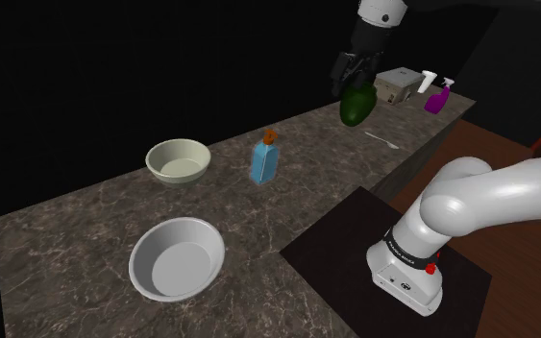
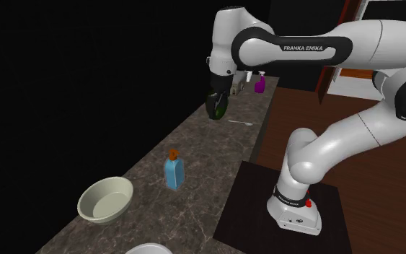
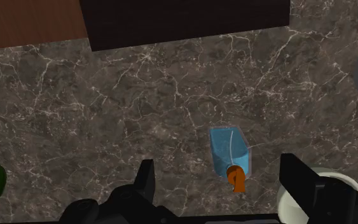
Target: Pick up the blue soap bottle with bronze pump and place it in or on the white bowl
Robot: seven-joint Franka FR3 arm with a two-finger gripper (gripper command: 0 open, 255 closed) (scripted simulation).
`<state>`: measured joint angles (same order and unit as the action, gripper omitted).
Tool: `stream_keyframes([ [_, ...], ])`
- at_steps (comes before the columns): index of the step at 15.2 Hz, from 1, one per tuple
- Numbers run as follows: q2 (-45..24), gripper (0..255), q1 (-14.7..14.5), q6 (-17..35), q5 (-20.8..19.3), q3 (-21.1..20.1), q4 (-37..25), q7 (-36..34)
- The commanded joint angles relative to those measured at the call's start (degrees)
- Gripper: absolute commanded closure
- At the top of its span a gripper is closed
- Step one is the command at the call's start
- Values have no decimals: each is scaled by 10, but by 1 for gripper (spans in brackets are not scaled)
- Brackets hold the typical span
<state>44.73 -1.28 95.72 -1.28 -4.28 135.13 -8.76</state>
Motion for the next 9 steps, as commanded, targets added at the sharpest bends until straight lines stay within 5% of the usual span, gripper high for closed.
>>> stream_keyframes([
  [1, 0, 0, 0, 0, 0, 0, 0, 0],
  [9, -144, 0, -2, 131, 10, -8, 5, -4],
])
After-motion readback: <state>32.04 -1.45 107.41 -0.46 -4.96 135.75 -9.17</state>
